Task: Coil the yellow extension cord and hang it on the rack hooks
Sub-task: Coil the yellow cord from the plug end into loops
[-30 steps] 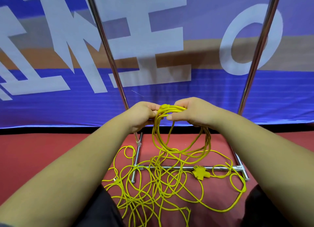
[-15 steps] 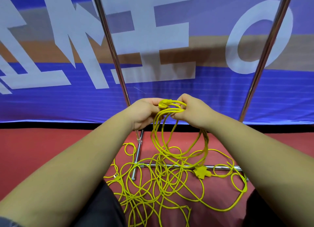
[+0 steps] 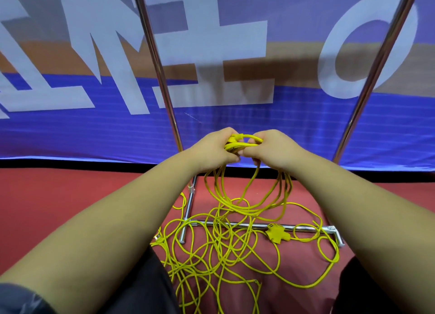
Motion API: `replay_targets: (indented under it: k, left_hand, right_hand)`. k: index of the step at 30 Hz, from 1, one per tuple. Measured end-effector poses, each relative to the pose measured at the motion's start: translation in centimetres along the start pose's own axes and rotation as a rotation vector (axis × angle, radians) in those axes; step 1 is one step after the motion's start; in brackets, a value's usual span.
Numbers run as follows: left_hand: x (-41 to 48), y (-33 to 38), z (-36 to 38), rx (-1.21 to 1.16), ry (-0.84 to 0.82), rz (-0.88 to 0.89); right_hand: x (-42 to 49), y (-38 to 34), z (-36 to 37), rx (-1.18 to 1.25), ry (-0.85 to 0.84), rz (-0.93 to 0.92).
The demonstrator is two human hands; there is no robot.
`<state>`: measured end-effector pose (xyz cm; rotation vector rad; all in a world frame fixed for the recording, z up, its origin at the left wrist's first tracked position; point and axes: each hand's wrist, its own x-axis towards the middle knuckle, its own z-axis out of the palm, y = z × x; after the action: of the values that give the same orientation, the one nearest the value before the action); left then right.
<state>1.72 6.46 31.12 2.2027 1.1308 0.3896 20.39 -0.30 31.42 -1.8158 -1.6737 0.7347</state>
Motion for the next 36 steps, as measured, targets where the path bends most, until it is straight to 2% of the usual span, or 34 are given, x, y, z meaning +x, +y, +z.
replay_targets:
  k: [3, 7, 11, 16, 20, 23, 25, 29, 31, 33, 36]
  left_hand:
    - [0.7, 0.0, -0.1, 0.063, 0.060, 0.058]
    - [1.5, -0.6, -0.9, 0.261, 0.134, 0.190]
    - [2.5, -1.2, -1.0, 0.358, 0.184, 0.228]
    - [3.0, -1.2, 0.2, 0.261, 0.219, 0.205]
    - [3.0, -1.8, 1.0, 0.059, 0.224, 0.043]
    - [3.0, -2.9, 1.4, -0.058, 0.128, -0.169]
    - [2.8, -3.7, 1.4, 0.007, 0.029, -0.305]
    - [2.9, -4.6, 1.7, 0.162, -0.104, -0.467]
    - [2.6, -5.0, 2.6, 0.198, -0.244, -0.543]
    - [2.1, -5.4, 3.9, 0.228, -0.413, -0.577]
    - [2.2, -5.9, 6.0, 0.281, -0.595, -0.513]
  right_hand:
    - [0.2, 0.0, -0.2, 0.056, -0.028, 0.008]
    - [0.6, 0.1, -0.3, 0.159, -0.138, 0.046]
    - [1.1, -0.3, -0.8, -0.001, -0.115, 0.062]
    - [1.1, 0.3, -1.1, -0.030, -0.038, 0.053]
    - [1.2, 0.8, -1.2, 0.120, 0.045, 0.083]
    - [1.3, 1.1, -1.4, 0.175, 0.144, 0.124]
    - [1.4, 1.5, -1.4, 0.193, 0.216, 0.160]
    - [1.7, 2.2, -1.4, 0.363, 0.307, 0.210]
    - [1.8, 2.2, -1.4, 0.455, 0.319, 0.214]
    - [1.9, 2.1, -1.5, 0.566, 0.312, 0.210]
    - [2.1, 1.8, -1.9, 0.739, 0.256, 0.190]
